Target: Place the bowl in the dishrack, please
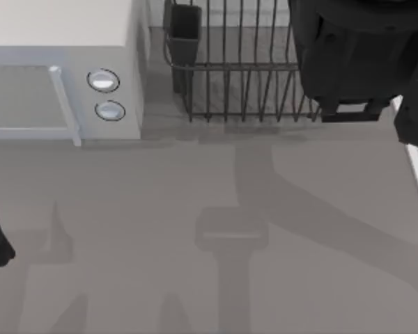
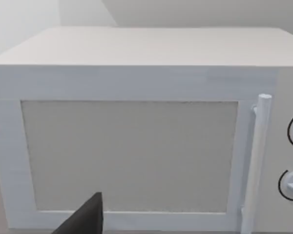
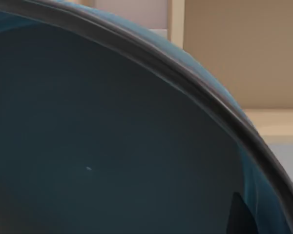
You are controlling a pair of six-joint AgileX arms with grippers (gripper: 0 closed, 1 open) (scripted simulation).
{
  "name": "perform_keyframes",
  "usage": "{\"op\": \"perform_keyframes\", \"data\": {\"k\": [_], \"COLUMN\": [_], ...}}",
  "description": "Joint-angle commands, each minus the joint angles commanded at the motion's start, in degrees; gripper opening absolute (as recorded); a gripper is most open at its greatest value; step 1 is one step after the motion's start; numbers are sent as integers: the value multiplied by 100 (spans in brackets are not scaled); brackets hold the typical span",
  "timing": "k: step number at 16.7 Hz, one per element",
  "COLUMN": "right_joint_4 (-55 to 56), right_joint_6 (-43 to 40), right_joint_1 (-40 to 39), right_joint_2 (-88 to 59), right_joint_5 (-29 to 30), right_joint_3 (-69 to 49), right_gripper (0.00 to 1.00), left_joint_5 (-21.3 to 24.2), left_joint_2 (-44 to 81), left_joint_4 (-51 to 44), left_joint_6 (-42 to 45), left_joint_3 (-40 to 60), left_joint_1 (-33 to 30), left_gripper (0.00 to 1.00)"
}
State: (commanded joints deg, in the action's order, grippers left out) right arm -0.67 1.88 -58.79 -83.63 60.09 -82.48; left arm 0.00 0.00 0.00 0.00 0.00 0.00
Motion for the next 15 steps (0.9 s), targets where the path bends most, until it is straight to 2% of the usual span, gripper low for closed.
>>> {"op": "perform_keyframes", "data": {"k": [4,11,15], "right_joint_4": [870,3538,4082], "right_joint_6": [-14,-59,-86], "right_joint_1": [447,1836,2257], "right_joint_2": [-831,-2868,-3352], "right_joint_5": [-478,-1808,-2198], "right_joint_3": [69,461,610], "right_gripper": [0,0,0], "left_joint_5": [0,0,0], "left_joint_2": [0,0,0], "left_joint_4": [0,0,0], "left_joint_6": [0,0,0], "left_joint_3": [0,0,0], "left_joint_1": [0,0,0], "left_gripper": [100,100,100]}}
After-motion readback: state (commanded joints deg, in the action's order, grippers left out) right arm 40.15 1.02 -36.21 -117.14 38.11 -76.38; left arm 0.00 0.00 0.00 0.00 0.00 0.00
